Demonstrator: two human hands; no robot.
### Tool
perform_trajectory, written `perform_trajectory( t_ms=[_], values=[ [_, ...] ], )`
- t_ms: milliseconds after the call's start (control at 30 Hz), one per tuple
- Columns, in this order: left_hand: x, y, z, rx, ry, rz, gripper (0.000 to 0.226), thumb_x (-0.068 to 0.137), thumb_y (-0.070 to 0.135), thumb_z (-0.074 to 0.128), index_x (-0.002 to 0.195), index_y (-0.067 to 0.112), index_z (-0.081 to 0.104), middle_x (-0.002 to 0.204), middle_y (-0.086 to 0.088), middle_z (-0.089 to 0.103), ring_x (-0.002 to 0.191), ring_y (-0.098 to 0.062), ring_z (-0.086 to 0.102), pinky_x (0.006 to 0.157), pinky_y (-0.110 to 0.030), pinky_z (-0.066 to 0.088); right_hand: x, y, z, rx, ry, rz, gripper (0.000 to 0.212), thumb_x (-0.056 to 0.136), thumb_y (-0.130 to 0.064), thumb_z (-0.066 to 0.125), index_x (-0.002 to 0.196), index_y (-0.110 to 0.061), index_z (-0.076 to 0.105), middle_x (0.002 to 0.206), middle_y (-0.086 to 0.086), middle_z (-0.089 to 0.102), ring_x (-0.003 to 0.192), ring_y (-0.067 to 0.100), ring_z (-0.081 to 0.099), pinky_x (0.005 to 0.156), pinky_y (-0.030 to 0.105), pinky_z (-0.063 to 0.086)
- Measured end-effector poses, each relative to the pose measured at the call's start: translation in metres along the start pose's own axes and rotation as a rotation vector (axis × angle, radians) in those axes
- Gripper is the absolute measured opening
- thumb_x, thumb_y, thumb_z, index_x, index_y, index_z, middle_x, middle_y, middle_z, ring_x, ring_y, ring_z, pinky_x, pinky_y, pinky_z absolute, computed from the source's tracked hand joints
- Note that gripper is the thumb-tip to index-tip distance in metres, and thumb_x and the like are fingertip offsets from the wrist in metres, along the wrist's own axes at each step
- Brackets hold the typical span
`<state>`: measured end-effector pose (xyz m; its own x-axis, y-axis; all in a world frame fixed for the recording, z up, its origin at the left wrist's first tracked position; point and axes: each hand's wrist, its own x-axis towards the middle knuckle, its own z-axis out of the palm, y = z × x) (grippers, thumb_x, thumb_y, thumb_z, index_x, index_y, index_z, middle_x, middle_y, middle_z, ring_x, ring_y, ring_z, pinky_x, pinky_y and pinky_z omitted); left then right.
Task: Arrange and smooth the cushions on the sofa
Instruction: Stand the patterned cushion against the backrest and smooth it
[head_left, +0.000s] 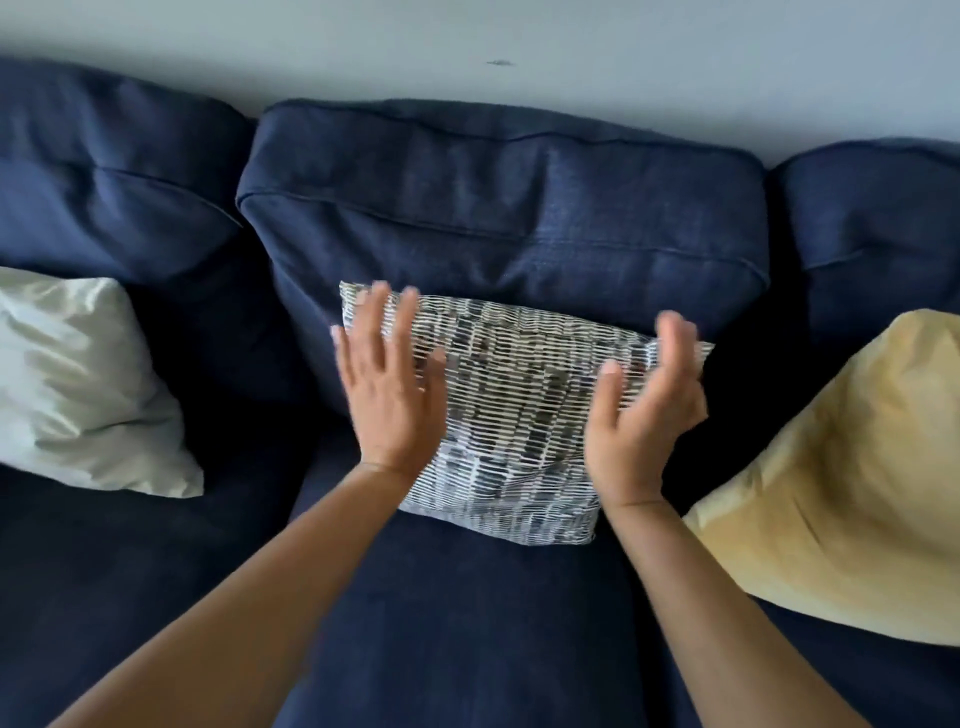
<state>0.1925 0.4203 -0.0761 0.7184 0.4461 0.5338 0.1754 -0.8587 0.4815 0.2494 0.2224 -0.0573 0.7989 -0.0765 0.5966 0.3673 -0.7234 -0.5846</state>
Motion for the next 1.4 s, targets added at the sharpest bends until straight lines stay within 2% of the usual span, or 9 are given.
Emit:
perform_trajectory(
  t_ms=[100,267,400,500,700,833,1033,1167,1400],
  values=[
    [-0.015,0.008,0.023,0.043,-0.193,0.298,0.052,0.105,0.029,0.037,0.154,0.012,0.039,0.163,-0.011,0.030,0.154,-0.032,0.018,0.124,-0.058,0.007,-0.024,-0.021,0.029,-0.058,-0.296,-0.319,0.052,0.103,-0.021,0.043,0.153,-0.007,0.036,0.162,0.010,0.032,0.153,0.024,0.022,0.122,0.048,0.017],
    [0.000,-0.047,0.040,0.382,-0.480,0.335,0.060,0.105,0.040,0.025,0.160,0.016,0.021,0.167,-0.003,0.021,0.156,-0.027,0.010,0.125,-0.050,-0.005,-0.023,0.044,0.058,-0.393,-0.586,-0.544,0.062,0.105,-0.029,0.043,0.160,-0.017,0.018,0.168,0.002,0.015,0.155,0.018,0.009,0.124,0.047,-0.001],
    [0.023,-0.078,0.038,0.501,-0.481,0.308,0.064,0.106,0.046,0.022,0.161,0.015,0.016,0.168,-0.004,0.016,0.156,-0.024,0.011,0.125,-0.051,-0.006,0.005,0.096,0.040,-0.560,-0.449,-0.284,0.062,0.106,-0.039,0.029,0.161,-0.016,0.010,0.169,0.002,0.010,0.155,0.017,0.003,0.123,0.049,-0.003],
    [0.021,-0.072,0.042,0.485,-0.447,0.275,0.064,0.105,0.045,0.021,0.161,0.016,0.014,0.168,-0.003,0.015,0.156,-0.022,0.010,0.125,-0.050,-0.008,-0.005,0.070,0.042,-0.504,-0.286,-0.197,0.062,0.106,-0.037,0.029,0.160,-0.009,0.015,0.168,0.009,0.014,0.156,0.022,0.006,0.123,0.052,0.002],
    [0.017,-0.071,0.051,0.454,-0.406,0.196,0.063,0.105,0.046,0.017,0.162,0.019,0.010,0.169,-0.001,0.011,0.156,-0.020,0.005,0.124,-0.049,-0.011,-0.074,-0.012,0.089,-0.322,-0.542,-0.681,0.065,0.107,-0.044,0.024,0.161,-0.013,0.005,0.169,0.004,0.002,0.156,0.019,0.001,0.124,0.044,-0.008],
    [0.012,-0.081,0.055,0.462,-0.374,0.191,0.061,0.107,0.045,0.018,0.162,0.020,0.009,0.170,-0.002,0.010,0.156,-0.020,0.006,0.124,-0.054,-0.007,-0.062,0.062,0.086,-0.517,-0.600,-0.539,0.069,0.107,-0.050,0.020,0.160,-0.016,-0.006,0.168,0.000,-0.011,0.154,0.016,-0.011,0.121,0.039,-0.020],
    [0.006,-0.062,0.053,0.383,-0.284,0.111,0.060,0.108,0.040,0.023,0.162,0.017,0.008,0.169,-0.010,0.003,0.156,-0.027,-0.001,0.123,-0.057,-0.006,-0.075,0.104,0.030,-0.577,-0.420,-0.283,0.072,0.104,-0.042,0.032,0.160,-0.006,0.005,0.169,0.008,-0.001,0.156,0.026,0.003,0.124,0.051,-0.001],
    [-0.027,-0.027,0.046,0.116,-0.073,0.202,0.057,0.108,0.031,0.030,0.158,0.005,0.025,0.166,-0.017,0.014,0.155,-0.039,0.008,0.123,-0.058,-0.001,-0.066,0.045,0.044,-0.393,-0.288,-0.390,0.066,0.105,-0.037,0.033,0.160,-0.007,0.010,0.168,0.011,0.007,0.155,0.027,0.010,0.123,0.049,-0.002],
    [-0.052,-0.057,0.077,0.280,-0.265,0.369,0.060,0.105,0.037,0.036,0.157,0.009,0.025,0.164,-0.008,0.021,0.153,-0.026,0.016,0.125,-0.050,0.005,-0.026,0.070,0.072,-0.517,-0.434,-0.468,0.063,0.106,-0.038,0.032,0.161,-0.014,0.012,0.169,0.005,0.011,0.155,0.019,0.005,0.123,0.044,-0.008]
  ],
)
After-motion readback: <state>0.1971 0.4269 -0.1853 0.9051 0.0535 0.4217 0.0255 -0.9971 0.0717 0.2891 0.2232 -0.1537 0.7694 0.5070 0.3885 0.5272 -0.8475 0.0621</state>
